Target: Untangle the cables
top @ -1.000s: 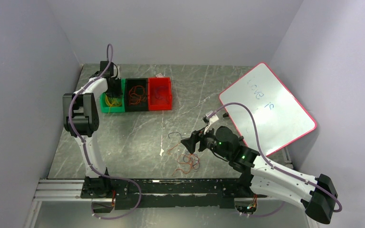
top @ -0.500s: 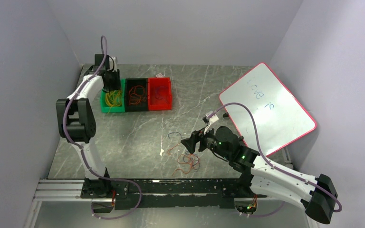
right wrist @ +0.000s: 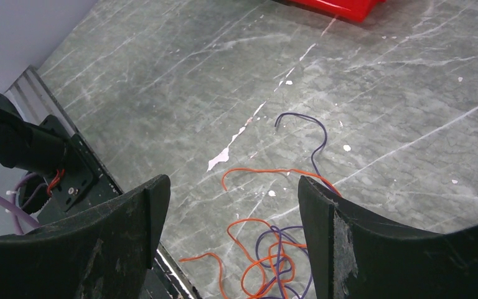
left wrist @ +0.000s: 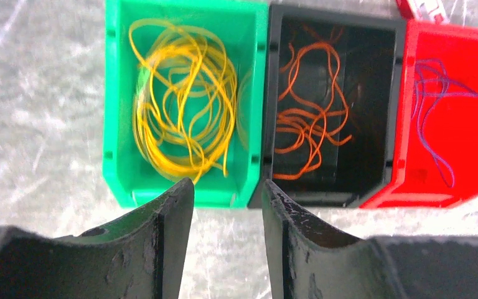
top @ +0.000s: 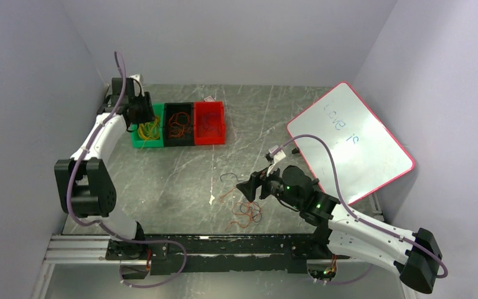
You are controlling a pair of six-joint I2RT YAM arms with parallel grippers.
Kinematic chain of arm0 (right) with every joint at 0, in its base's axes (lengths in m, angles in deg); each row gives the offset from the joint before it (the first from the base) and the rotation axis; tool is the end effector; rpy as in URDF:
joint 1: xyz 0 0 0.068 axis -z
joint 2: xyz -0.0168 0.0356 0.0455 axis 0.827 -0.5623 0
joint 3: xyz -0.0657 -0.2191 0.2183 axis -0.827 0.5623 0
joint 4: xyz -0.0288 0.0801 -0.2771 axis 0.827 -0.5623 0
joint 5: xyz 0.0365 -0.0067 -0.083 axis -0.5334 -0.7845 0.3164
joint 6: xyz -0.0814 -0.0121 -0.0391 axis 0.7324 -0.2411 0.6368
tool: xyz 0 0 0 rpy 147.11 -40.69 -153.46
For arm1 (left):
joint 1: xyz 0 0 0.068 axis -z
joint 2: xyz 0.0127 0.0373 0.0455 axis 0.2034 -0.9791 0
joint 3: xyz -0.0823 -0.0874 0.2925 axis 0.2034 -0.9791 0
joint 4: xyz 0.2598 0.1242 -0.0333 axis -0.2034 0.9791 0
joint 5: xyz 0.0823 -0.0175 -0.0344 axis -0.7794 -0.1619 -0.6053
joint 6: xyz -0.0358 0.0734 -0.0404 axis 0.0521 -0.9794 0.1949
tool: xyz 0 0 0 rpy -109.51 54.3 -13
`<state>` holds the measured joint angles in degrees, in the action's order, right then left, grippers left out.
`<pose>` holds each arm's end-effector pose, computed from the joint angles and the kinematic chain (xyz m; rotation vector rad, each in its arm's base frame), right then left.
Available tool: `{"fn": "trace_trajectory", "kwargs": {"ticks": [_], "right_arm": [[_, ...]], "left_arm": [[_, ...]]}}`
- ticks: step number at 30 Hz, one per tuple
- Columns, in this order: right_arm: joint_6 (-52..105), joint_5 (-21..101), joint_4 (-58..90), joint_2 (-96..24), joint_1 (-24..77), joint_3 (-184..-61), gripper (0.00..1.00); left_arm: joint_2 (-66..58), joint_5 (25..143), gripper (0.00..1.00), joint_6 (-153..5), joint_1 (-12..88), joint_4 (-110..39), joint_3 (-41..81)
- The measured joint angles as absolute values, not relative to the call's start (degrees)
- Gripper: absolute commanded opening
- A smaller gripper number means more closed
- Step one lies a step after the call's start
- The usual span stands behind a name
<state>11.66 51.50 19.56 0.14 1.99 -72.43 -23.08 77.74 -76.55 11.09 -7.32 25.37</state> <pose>0.1400 0.1824 0.2523 -0.4903 1.8814 0.8439 0.4385 0.0022 0.2927 -0.1881 2.3184 -0.1160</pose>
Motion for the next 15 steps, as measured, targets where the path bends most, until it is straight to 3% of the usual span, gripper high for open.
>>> {"fn": "trace_trajectory", "kwargs": {"ticks": [15], "right_arm": [[11.7, 50.6, 19.6, 0.2, 2.0, -72.4, 0.79]], "left_arm": [[-9.8, 69.8, 0.48, -67.0, 11.0, -13.8, -1.2]]}}
